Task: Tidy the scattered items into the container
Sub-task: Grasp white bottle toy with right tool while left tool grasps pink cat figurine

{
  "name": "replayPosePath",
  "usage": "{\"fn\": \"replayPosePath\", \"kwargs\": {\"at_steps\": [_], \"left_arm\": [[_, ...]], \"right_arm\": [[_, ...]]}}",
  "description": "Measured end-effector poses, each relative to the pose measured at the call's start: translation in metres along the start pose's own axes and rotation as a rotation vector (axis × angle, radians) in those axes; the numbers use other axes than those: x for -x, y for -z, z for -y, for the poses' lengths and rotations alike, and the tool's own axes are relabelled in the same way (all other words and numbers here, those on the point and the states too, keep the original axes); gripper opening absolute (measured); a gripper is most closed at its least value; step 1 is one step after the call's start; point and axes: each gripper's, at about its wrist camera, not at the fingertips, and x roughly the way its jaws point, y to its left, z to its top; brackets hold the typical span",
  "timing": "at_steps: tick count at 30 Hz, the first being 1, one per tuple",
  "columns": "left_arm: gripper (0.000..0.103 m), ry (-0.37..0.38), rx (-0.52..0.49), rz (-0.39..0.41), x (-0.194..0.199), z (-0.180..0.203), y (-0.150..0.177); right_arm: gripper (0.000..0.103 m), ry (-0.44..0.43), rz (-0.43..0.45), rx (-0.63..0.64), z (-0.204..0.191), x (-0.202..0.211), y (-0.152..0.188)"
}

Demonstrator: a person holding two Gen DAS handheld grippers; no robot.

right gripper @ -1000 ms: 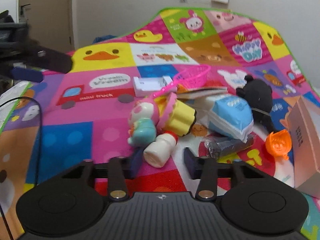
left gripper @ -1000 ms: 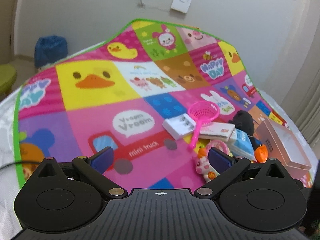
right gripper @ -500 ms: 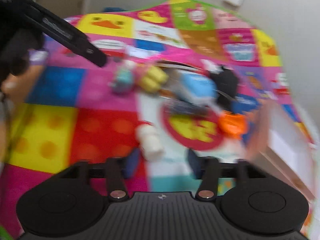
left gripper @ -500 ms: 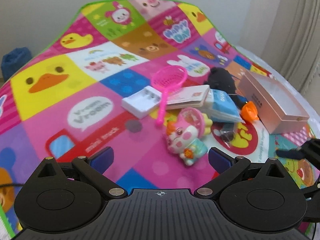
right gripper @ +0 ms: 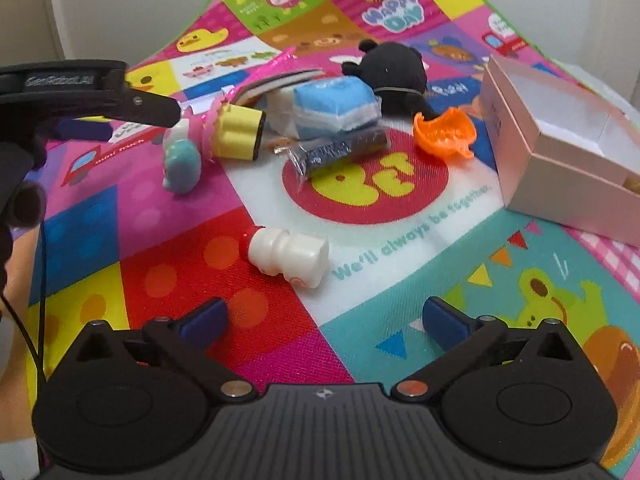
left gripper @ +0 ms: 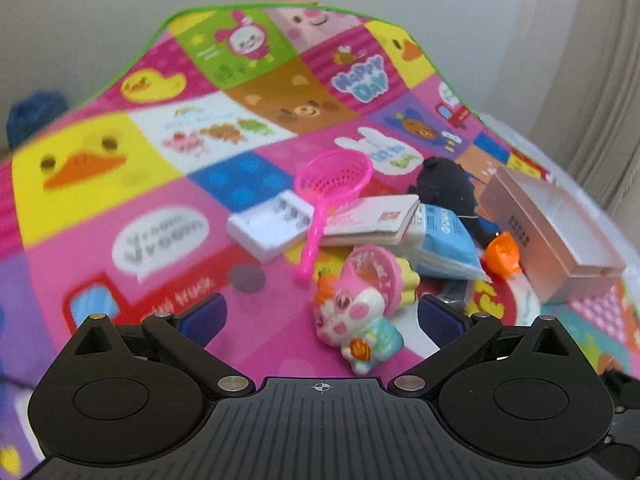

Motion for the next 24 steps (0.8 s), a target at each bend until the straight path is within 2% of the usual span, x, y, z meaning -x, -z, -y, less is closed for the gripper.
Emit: {"fn": "replayPosePath", "kwargs": {"at_steps": [2,3,5,6,8,10,12,13,14,19,21,23,24], "left_arm": [[0.103,-0.004,0.022,-0.023,0.002,-0.007,0.001],[0.103,-0.018,0.024,-0.022,0.004,-0.01,0.002],[0.103,-0.049,0.018,0.0,0.01,-0.017,0.003],[0.103,-0.059,0.014,0.012,0.013,-0.019,0.003],[0.103,-0.07,0.016,0.025,0.017,-0.022,0.004],[0.103,-0.064,0.028,0.018,0.018,-0.024,0.005],[0.103,-0.052,0.019,0.011,0.019,-0.024,0.006],[0.103,-0.044,0.006,0.013,0.021,-0.023,0.007],[0.103,-0.034,-0.013,0.016,0.023,-0.021,0.008],[0.103,0.055,-0.127,-0.017,0.015,0.002,0.009],[0.103,0.099,-0.128,-0.054,0.001,0.012,0.006],[0.102,0.1,-0.102,-0.068,-0.013,0.018,0.004],[0.096,0.1,-0.09,-0.069,-0.017,0.019,0.003]], "right_arm": [[0.103,0.011,-0.003,0.013,-0.003,0.003,-0.003],[0.103,0.019,0.024,0.023,-0.005,0.008,-0.003],[0.103,0.049,0.159,0.037,-0.014,0.023,0.001],[0.102,0.062,0.193,0.051,-0.022,0.025,0.0],[0.082,0.048,0.17,0.042,-0.031,0.018,-0.006],[0.069,0.046,0.129,-0.022,-0.03,0.007,-0.013],[0.061,0.055,0.104,-0.069,-0.024,-0.003,-0.019],[0.05,0.062,0.097,-0.067,-0.023,-0.004,-0.022],[0.046,0.064,0.088,-0.046,-0.023,-0.004,-0.025],[0.046,0.041,0.095,0.136,-0.022,0.032,-0.035],[0.046,0.031,0.082,0.194,-0.02,0.05,-0.037],[0.046,0.03,0.072,0.238,-0.018,0.065,-0.035],[0.046,0.032,0.071,0.246,-0.017,0.071,-0.034]]}}
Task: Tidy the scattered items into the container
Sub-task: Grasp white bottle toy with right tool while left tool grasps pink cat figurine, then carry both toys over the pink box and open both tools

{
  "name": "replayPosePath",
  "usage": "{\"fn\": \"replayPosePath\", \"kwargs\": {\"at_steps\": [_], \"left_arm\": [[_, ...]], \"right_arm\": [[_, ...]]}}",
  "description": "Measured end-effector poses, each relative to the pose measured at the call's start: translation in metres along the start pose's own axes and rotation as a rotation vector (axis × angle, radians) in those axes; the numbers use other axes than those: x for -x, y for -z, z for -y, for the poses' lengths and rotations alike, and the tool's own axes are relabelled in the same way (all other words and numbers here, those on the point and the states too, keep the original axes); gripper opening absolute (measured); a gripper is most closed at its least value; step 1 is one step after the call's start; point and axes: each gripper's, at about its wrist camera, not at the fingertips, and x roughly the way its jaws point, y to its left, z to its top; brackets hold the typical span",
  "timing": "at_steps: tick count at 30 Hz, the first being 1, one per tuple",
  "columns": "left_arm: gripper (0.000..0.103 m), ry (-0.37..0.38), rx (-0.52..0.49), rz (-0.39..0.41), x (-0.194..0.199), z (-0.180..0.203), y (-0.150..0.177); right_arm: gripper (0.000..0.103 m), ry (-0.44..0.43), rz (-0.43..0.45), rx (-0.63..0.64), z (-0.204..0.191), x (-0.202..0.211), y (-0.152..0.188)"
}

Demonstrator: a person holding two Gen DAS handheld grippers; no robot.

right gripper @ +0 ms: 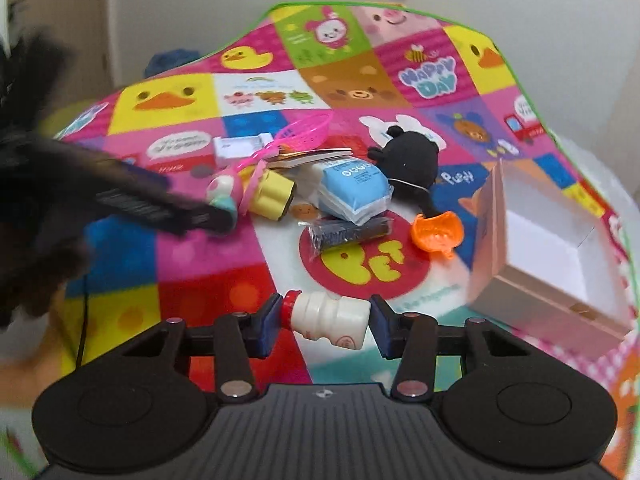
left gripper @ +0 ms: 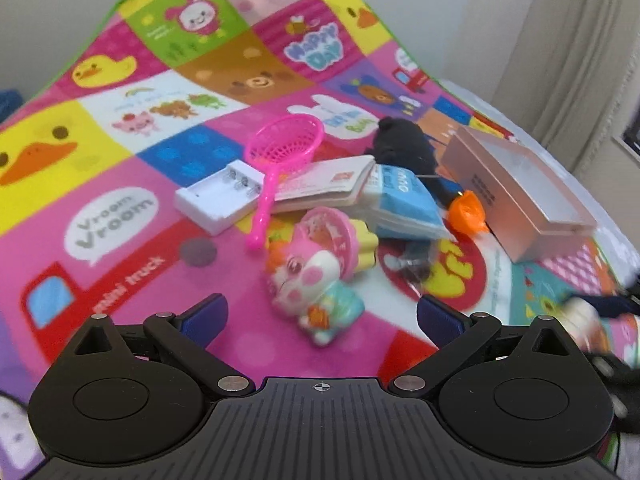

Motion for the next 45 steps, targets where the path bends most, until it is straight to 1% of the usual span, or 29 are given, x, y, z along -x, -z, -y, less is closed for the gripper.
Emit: {"fn": "replayPosePath", "kwargs": {"at_steps": [1,3,5,6,7,9,11,12,16,18,19,21,23,26,28,30,31,33,34,35,36,37,38,39,41,43,45], "left_arm": [[0.083,0.002,0.005,-0.003,-0.003,0.0,-0.001],[0.075,-0.005,-0.002,-0.02,-0.01,0.001,-0.001],[0.071,-0.021,-0.016,-0.026,-0.015,0.002,0.0],[0.062,-0.029,-0.025,-0.028,-0.016,0.002,0.0],[0.059,-0.032,-0.031,-0.029,-0.016,0.001,-0.001],[0.058,-0.026,-0.048,-0.02,-0.008,0.002,0.0],[0.058,-0.017,-0.112,-0.014,0.005,0.009,0.003],[0.058,-0.009,-0.153,-0.016,0.012,0.014,0.006],[0.058,0.05,-0.371,-0.038,0.048,0.045,0.034],[0.058,0.1,-0.413,-0.06,0.057,0.062,0.038],[0.057,0.133,-0.433,-0.069,0.06,0.072,0.036],[0.057,0.188,-0.506,-0.066,0.065,0.097,0.03],[0.058,0.231,-0.581,-0.062,0.065,0.122,0.018],[0.057,0.267,-0.61,-0.087,0.051,0.155,-0.014],[0.057,0.272,-0.64,-0.063,0.042,0.176,-0.037],[0.057,0.257,-0.696,0.012,0.034,0.199,-0.061],[0.058,0.245,-0.72,0.064,0.028,0.211,-0.073],[0.063,0.223,-0.75,0.177,0.013,0.23,-0.093],[0.076,0.203,-0.762,0.215,0.002,0.237,-0.1],[0.082,0.181,-0.759,0.223,-0.009,0.24,-0.107],[0.086,0.162,-0.732,0.213,-0.017,0.238,-0.111],[0.087,0.149,-0.681,0.193,-0.021,0.231,-0.115],[0.09,0.147,-0.616,0.169,-0.023,0.218,-0.116],[0.097,0.148,-0.56,0.153,-0.022,0.203,-0.115],[0.097,0.119,-0.49,0.143,-0.018,0.168,-0.106],[0.097,0.07,-0.455,0.121,-0.013,0.136,-0.094],[0.097,0.013,-0.401,0.092,-0.008,0.1,-0.084]], "right_arm": [[0.046,0.003,0.003,-0.003,0.001,0.004,0.002],[0.046,0.008,0.009,-0.034,0.001,0.009,0.006],[0.046,0.0,0.0,-0.053,-0.003,0.008,0.012],[0.046,-0.003,-0.002,-0.053,-0.005,0.008,0.015],[0.046,-0.009,-0.005,-0.05,-0.008,0.009,0.017],[0.046,-0.026,-0.013,-0.032,-0.011,0.013,0.019],[0.046,-0.041,-0.031,-0.003,-0.01,0.02,0.018],[0.046,-0.047,-0.049,0.012,-0.008,0.024,0.017],[0.046,-0.075,-0.137,0.105,0.003,0.049,0.022],[0.046,-0.077,-0.148,0.141,0.014,0.065,0.028],[0.046,-0.068,-0.15,0.138,0.02,0.071,0.03],[0.046,-0.035,-0.152,0.1,0.039,0.081,0.032],[0.046,0.008,-0.131,0.053,0.061,0.09,0.034],[0.046,0.08,-0.072,-0.022,0.097,0.103,0.034],[0.046,0.135,-0.005,-0.079,0.125,0.114,0.027],[0.046,0.181,0.081,-0.174,0.157,0.122,0.012],[0.046,0.196,0.124,-0.223,0.172,0.123,0.002],[0.046,0.203,0.206,-0.315,0.205,0.115,-0.021],[0.049,0.189,0.233,-0.36,0.223,0.108,-0.031],[0.059,0.188,0.256,-0.415,0.239,0.1,-0.04],[0.063,0.204,0.273,-0.47,0.251,0.094,-0.046],[0.065,0.215,0.282,-0.516,0.26,0.089,-0.049],[0.065,0.207,0.285,-0.546,0.266,0.087,-0.051],[0.065,0.2,0.289,-0.554,0.268,0.087,-0.051],[0.071,0.2,0.294,-0.512,0.259,0.09,-0.049],[0.072,0.196,0.282,-0.463,0.248,0.087,-0.048],[0.072,0.168,0.245,-0.442,0.232,0.079,-0.049]]}}
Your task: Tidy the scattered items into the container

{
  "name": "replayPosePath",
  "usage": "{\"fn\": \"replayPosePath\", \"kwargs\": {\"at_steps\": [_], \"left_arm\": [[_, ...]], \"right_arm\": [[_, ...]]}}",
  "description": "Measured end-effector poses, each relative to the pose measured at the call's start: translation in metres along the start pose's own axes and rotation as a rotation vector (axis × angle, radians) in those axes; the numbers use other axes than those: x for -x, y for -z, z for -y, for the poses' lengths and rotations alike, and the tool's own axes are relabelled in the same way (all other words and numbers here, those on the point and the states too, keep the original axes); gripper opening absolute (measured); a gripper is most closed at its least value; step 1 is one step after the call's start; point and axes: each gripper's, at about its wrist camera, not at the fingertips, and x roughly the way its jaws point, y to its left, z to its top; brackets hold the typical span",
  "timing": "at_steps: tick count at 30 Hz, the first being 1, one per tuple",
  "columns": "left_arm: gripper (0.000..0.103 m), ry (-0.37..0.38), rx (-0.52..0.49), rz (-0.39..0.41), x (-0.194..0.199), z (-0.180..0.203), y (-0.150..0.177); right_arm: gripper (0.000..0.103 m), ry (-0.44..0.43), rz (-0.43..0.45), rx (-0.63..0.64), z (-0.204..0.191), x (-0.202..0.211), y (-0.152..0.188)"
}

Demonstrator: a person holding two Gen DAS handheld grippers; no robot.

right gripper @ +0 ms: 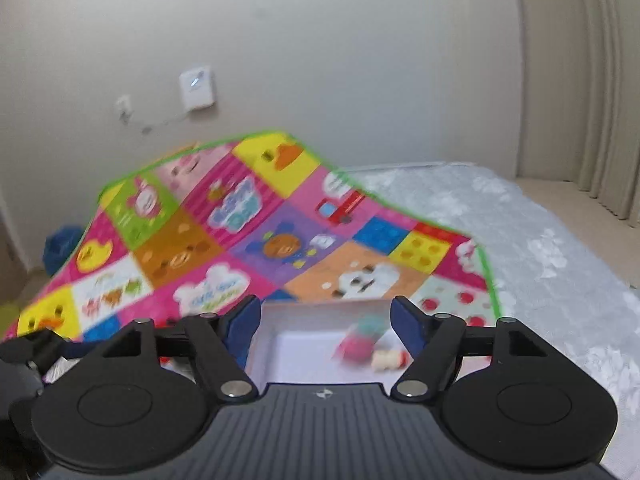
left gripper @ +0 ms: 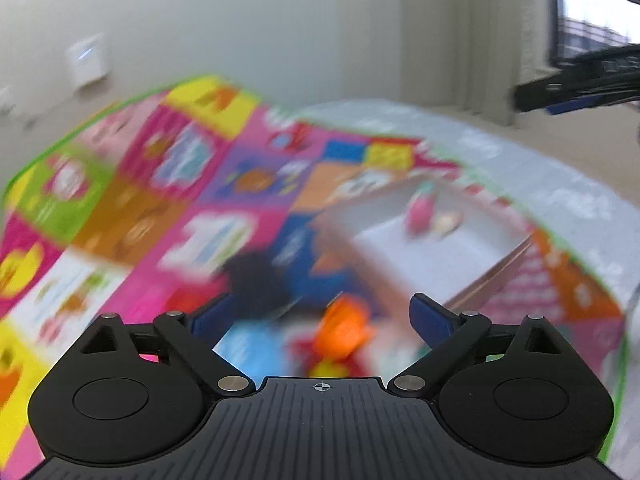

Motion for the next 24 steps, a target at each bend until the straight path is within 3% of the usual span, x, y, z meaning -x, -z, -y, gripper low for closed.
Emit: {"fn": "replayPosePath", "kwargs": {"at_steps": [5,10,14,16,18,20,24], "left_arm": [[0.099,-0.145,0.146,-0.075,0.033,-0.077,0.051],[0.1,-0.383,0.367,-0.059,0.074,-0.154,0.101],[0.101,-0.545,0.641,-0.035,0.098,-0.204,0.137],[0.101,-0.562,0.71,-0.053,0.105,-0.216,0.152],[0.101,-0.531,0.711,-0.102,0.106,-0.22,0.161],[0.101,-0.485,0.64,-0.128,0.105,-0.214,0.163],[0.103,-0.391,0.454,-0.082,0.106,-0.186,0.153]], "right_arm": [[0.072,-0.079,-0.137,0.092,-0.073,-0.028,0.027],[0.072,-0.171,-0.297,0.281,-0.164,-0.057,0.075],[0.072,-0.18,-0.259,0.443,-0.227,-0.074,0.115],[0.071,-0.184,-0.205,0.438,-0.241,-0.078,0.123],[0.071,-0.191,-0.21,0.373,-0.246,-0.086,0.125],[0.064,-0.193,-0.248,0.345,-0.247,-0.096,0.126],[0.064,-0.155,-0.249,0.357,-0.239,-0.114,0.133]]}}
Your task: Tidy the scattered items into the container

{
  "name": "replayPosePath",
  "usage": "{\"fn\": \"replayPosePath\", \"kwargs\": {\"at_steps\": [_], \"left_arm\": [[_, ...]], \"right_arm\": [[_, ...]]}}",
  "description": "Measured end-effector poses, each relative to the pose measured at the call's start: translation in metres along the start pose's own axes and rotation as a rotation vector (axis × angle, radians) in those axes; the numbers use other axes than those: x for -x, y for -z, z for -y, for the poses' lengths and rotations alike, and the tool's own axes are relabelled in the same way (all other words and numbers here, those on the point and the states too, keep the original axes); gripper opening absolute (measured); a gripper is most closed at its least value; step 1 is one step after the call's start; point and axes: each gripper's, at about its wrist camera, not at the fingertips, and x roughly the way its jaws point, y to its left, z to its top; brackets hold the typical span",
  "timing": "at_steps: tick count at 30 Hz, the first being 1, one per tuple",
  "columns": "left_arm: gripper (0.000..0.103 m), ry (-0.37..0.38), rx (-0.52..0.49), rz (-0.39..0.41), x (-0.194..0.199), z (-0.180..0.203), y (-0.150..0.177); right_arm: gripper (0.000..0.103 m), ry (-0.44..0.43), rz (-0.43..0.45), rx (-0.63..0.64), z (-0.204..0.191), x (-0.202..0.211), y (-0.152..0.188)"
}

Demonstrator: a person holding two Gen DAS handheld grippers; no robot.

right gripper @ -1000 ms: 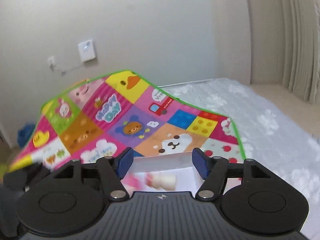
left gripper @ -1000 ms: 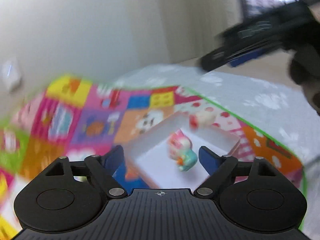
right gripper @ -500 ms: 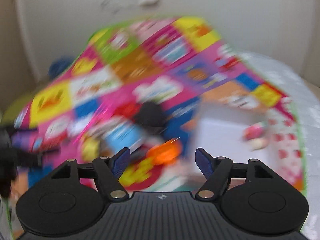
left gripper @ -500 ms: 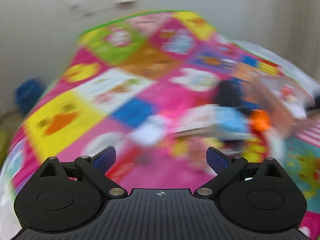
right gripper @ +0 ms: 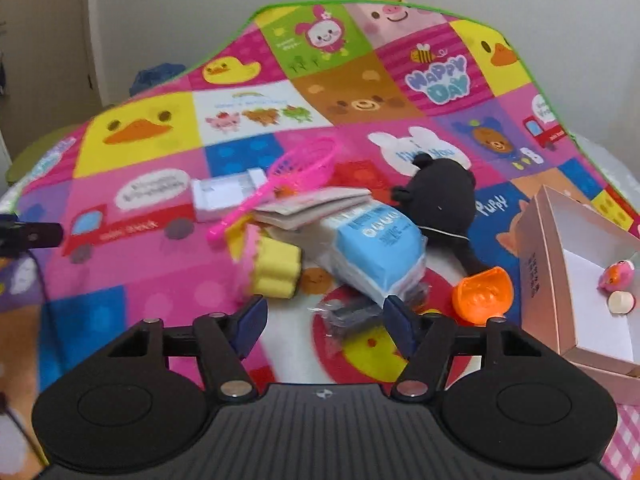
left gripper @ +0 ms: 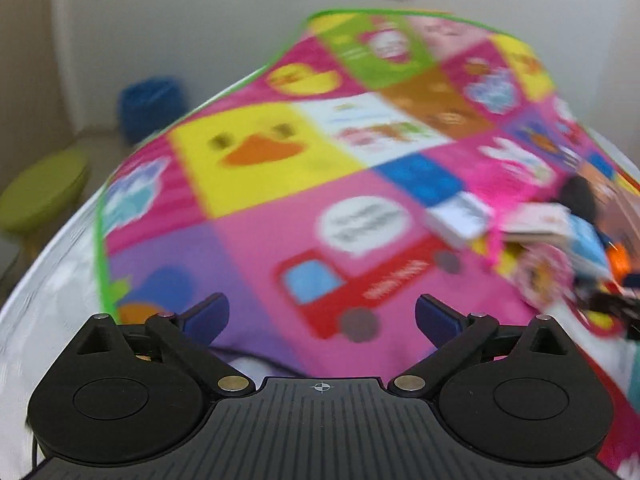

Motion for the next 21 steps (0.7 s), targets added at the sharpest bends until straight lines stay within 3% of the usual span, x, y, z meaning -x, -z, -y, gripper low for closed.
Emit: {"fn": "replayPosePath", "kwargs": {"at_steps": [5,9,13,15,17,21], "left_arm": [[0.103,0.109,-0.159,0.017,0.011,0.04,0.006],[0.103,0.17,-0.18,-0.026,0.005,0.058,0.01],[0.103,0.183,-0.172,-0.062,0.004,0.059,0.013],[0.103,0.174,-0.169,-0.076,0.004,0.058,0.014],[0.103,0.16,-0.164,-0.089,0.004,0.056,0.014],[0.103,0.144,-0.143,-0.102,0.003,0.053,0.013]], "right_arm": [[0.064,0.011,-0.032,-0.033,0.01,-0.014,0.009],[0.073,0.0,-0.037,-0.095,0.012,-0.022,0.001],[0.073,0.005,-0.072,-0.177,0.02,-0.039,-0.01],[0.066,0.003,-0.106,-0.215,0.025,-0.047,-0.012],[0.05,-0.014,-0.143,-0.219,0.027,-0.05,-0.011],[0.039,-0.04,-0.151,-0.131,0.015,-0.035,0.0]]}}
